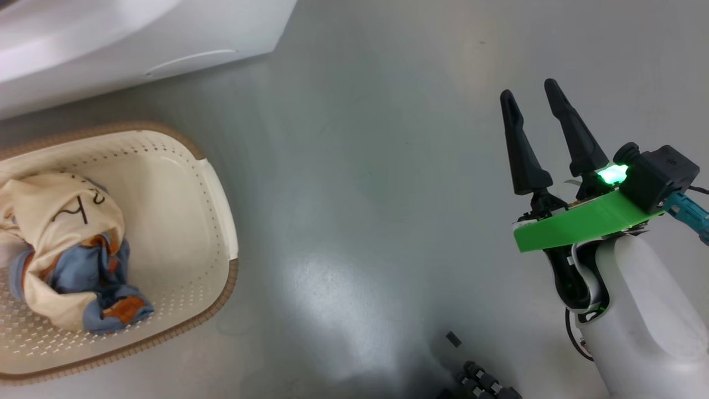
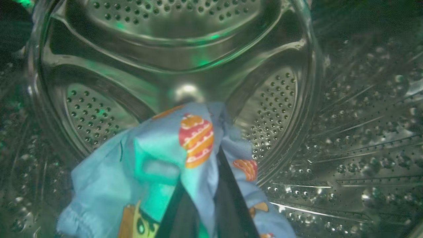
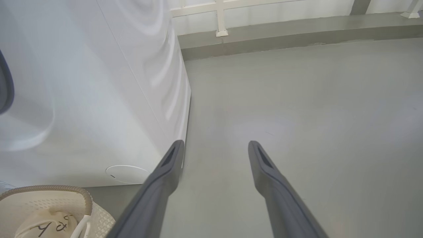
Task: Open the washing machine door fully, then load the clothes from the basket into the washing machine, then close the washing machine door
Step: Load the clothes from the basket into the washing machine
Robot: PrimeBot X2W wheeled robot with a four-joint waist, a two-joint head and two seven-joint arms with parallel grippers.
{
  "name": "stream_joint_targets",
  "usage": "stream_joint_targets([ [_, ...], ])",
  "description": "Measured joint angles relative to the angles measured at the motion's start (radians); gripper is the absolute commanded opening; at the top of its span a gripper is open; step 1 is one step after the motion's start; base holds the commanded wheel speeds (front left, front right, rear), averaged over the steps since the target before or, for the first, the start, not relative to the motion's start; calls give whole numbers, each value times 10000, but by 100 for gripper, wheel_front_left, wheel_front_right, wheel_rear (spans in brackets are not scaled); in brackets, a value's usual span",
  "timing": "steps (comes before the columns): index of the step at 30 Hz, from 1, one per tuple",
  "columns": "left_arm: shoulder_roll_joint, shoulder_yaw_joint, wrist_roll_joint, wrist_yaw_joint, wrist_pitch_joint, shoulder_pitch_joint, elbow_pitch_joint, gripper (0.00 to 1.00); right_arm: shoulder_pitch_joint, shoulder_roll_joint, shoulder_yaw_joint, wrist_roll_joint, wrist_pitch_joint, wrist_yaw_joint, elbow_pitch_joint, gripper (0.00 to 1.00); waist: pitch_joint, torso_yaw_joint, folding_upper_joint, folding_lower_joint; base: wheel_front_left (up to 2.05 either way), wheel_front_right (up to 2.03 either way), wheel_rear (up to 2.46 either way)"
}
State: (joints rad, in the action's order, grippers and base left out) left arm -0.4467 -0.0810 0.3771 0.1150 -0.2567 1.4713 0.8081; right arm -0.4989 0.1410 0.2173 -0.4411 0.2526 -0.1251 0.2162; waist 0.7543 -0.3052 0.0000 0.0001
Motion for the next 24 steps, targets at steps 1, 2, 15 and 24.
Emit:
stream_joint_targets([
  [1,10,153,4,0,0,-11,-21,0,0,-42,0,6,0,0,2,100,27,-25,0,0,0,0,0],
  [2,15,217,2,0,0,-50,33,0,0,-73,0,13,0,0,10,100,38,-39,0,0,0,0,0],
  [15,347,-430,196,92,1758,-201,3035,100,-1,-111,12,15,0,-2,115,100,-221,32,0,-1,0,0,0],
  [24,399,-999,821,161,2119,-396,3381,100,0,-134,73,13,0,-2,232,100,-815,53,0,-1,0,0,0],
])
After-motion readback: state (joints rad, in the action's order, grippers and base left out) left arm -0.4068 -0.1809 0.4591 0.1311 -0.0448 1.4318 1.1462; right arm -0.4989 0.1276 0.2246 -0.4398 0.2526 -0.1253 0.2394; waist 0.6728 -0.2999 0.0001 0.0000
